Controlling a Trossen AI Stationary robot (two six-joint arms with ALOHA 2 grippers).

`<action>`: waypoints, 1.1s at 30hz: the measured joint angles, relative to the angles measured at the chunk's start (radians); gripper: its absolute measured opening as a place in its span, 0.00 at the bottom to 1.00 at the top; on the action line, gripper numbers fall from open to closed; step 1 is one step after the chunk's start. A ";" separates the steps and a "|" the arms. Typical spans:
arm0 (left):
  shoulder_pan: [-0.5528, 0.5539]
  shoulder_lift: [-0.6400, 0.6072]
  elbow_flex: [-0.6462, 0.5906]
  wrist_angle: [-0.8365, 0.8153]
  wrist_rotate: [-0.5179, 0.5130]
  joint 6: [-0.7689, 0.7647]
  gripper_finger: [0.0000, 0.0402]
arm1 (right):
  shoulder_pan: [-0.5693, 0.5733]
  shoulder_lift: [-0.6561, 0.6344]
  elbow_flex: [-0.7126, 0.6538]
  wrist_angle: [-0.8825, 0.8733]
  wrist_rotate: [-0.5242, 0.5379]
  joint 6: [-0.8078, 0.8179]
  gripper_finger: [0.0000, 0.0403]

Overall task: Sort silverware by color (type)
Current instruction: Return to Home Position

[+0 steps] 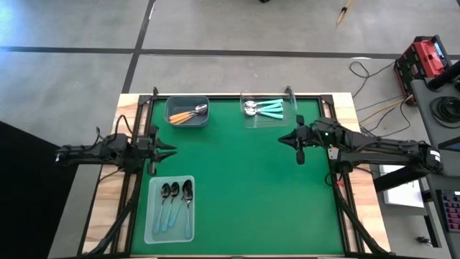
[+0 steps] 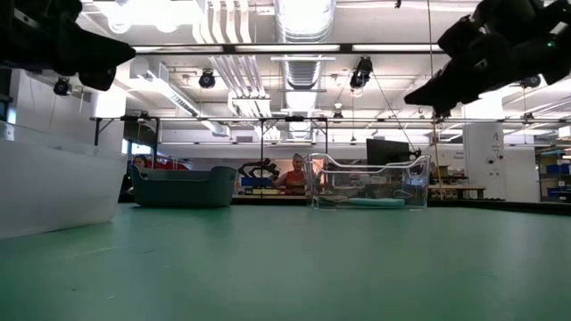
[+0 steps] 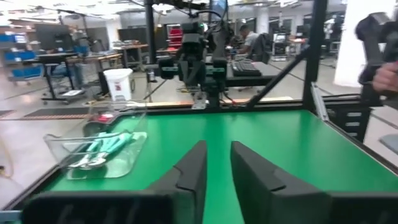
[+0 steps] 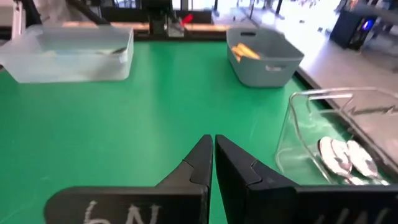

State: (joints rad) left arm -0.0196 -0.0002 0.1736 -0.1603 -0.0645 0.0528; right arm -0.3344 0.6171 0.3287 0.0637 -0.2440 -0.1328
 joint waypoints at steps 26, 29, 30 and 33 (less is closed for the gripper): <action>0.000 0.001 -0.163 0.211 0.110 -0.055 0.00 | 0.000 -0.413 -0.188 -0.036 0.001 0.001 0.02; 0.000 0.001 -0.163 0.213 0.110 -0.062 0.00 | 0.000 -0.450 -0.193 -0.062 0.001 -0.002 0.02; 0.000 0.000 -0.163 0.214 0.110 -0.062 0.00 | 0.000 -0.464 -0.195 -0.068 0.003 -0.006 0.02; 0.000 0.000 -0.164 0.212 0.110 -0.062 0.00 | 0.000 -0.507 -0.202 -0.102 0.013 -0.012 0.02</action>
State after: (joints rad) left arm -0.0196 -0.0002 0.0097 0.0514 0.0456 -0.0093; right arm -0.3340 0.1097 0.1271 -0.0381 -0.2312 -0.1448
